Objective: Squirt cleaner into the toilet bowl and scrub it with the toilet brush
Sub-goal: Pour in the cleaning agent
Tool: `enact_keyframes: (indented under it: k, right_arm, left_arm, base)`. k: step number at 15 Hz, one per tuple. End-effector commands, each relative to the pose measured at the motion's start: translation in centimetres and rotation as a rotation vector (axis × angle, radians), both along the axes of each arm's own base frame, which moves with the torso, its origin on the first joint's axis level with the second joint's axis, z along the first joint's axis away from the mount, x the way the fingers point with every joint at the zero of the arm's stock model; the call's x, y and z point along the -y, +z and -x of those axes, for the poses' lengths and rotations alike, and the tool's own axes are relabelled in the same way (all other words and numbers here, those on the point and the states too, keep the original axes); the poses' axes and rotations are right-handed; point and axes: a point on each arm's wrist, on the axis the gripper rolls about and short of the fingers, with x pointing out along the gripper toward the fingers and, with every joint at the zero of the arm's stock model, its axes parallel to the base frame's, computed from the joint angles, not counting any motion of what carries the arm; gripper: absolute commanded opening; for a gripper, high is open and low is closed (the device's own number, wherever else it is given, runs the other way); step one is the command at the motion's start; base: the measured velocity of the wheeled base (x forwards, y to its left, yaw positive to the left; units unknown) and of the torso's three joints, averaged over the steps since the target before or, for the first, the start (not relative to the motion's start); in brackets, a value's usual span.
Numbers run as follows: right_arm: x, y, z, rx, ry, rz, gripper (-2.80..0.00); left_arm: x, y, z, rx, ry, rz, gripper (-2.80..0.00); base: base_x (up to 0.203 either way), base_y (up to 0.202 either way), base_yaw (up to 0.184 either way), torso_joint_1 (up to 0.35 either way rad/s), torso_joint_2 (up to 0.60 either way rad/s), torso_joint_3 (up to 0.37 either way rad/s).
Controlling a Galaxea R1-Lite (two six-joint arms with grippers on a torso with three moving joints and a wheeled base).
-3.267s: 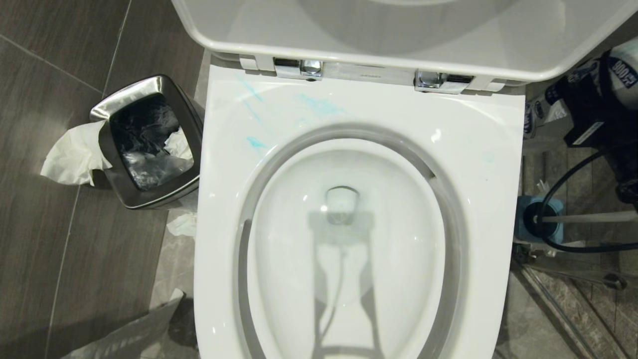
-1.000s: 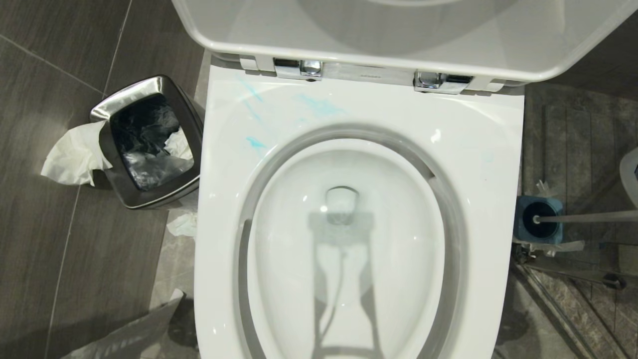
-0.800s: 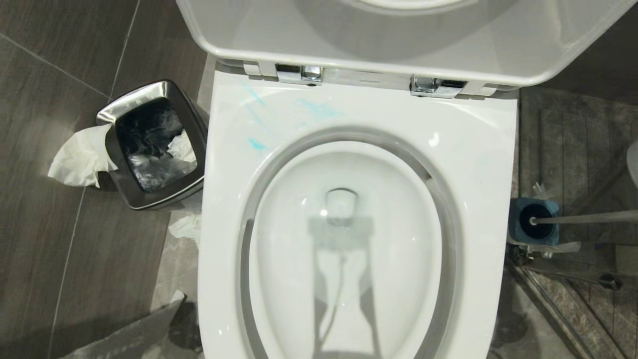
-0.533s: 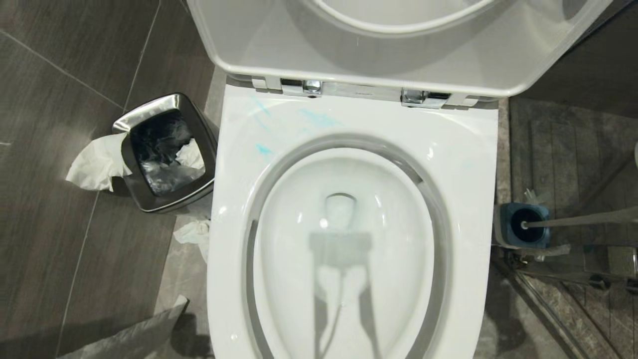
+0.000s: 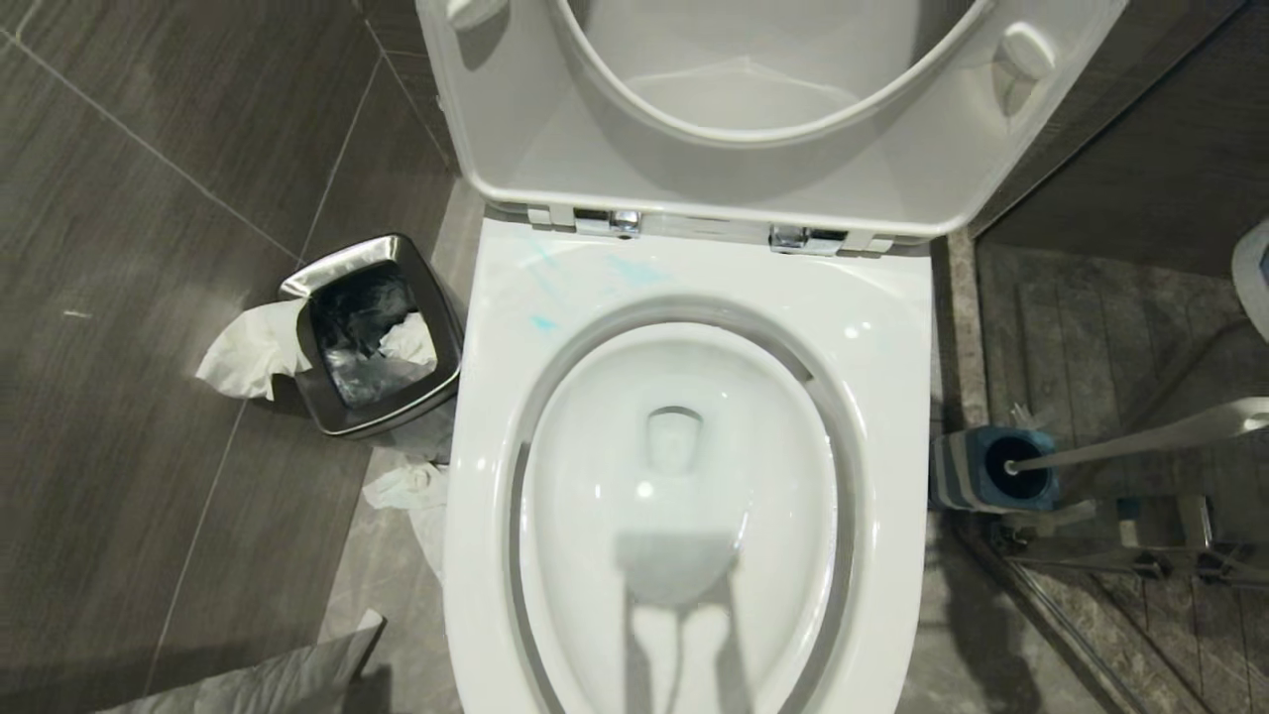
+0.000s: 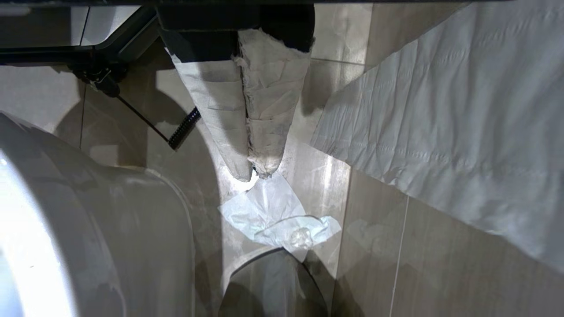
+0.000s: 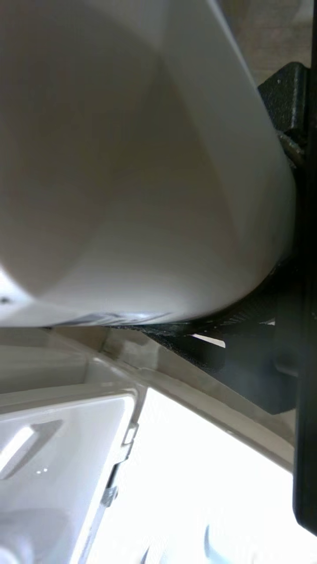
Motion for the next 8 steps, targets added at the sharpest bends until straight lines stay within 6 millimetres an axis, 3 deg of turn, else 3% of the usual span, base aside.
enact_keyframes:
  k: [1,8]
  right_arm:
    - [-0.1,-0.1,-2.1,-0.045,0.0,0.004,-2.8]
    - [-0.6,-0.8,-6.1,-0.098,0.009,0.032,-2.8]
  left_arm:
    - [0.0,0.0,0.0,-0.001,0.0,0.0,-2.8]
    - [0.0,0.0,0.0,-0.003,0.0,0.0,-2.8]
  base:
    - [0.0,0.0,0.0,0.006,0.0,0.203]
    - [0.0,0.0,0.0,-0.001,0.0,0.202]
